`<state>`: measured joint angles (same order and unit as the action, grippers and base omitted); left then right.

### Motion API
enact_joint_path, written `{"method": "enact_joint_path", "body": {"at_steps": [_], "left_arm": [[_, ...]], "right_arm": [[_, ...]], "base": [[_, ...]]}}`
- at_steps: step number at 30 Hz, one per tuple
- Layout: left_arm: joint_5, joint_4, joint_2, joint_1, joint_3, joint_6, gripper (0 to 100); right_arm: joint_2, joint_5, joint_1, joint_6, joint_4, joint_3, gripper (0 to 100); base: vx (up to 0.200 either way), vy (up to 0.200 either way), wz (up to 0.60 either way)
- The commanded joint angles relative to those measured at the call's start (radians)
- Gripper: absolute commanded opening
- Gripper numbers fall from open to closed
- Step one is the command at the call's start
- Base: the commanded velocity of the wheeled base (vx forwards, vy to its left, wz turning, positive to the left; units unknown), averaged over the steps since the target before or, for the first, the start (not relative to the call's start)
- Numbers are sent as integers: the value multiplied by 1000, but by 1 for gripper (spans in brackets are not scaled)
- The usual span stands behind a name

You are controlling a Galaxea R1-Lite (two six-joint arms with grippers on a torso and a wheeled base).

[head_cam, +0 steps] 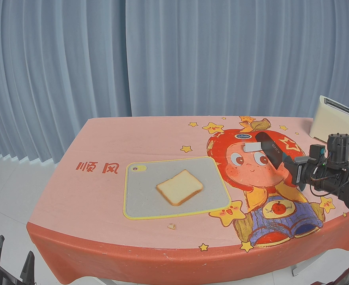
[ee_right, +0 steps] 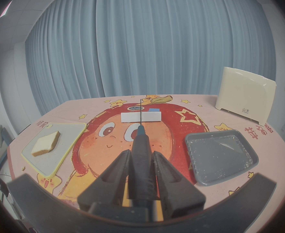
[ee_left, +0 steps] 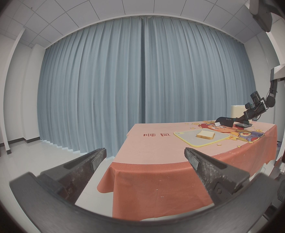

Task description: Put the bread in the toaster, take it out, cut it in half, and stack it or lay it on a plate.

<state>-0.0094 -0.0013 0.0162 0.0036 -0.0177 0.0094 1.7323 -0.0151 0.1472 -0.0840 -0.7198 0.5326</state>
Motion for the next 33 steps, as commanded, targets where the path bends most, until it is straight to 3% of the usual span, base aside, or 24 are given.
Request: {"method": "enact_joint_path", "body": {"at_steps": [1, 8, 15, 26, 33], "left_arm": [[0, 0, -15, 1, 18, 0, 100], [0, 0, -15, 1, 18, 0, 100], [0, 0, -15, 1, 18, -2, 100], [0, 0, -15, 1, 18, -2, 100], [-3, 0, -15, 1, 18, -3, 100]], "right_arm": [[-27, 0, 8, 0, -1, 0, 0], [-79, 0, 14, 1, 8, -3, 0], [-155, 1, 69, 1, 11, -22, 0], [-217, 15, 199, 3, 11, -66, 0], [-224, 32, 338, 1, 5, -103, 0]], "base": [[0, 0, 0], [0, 0, 0], [0, 0, 0], [0, 0, 0], [0, 0, 0]]}}
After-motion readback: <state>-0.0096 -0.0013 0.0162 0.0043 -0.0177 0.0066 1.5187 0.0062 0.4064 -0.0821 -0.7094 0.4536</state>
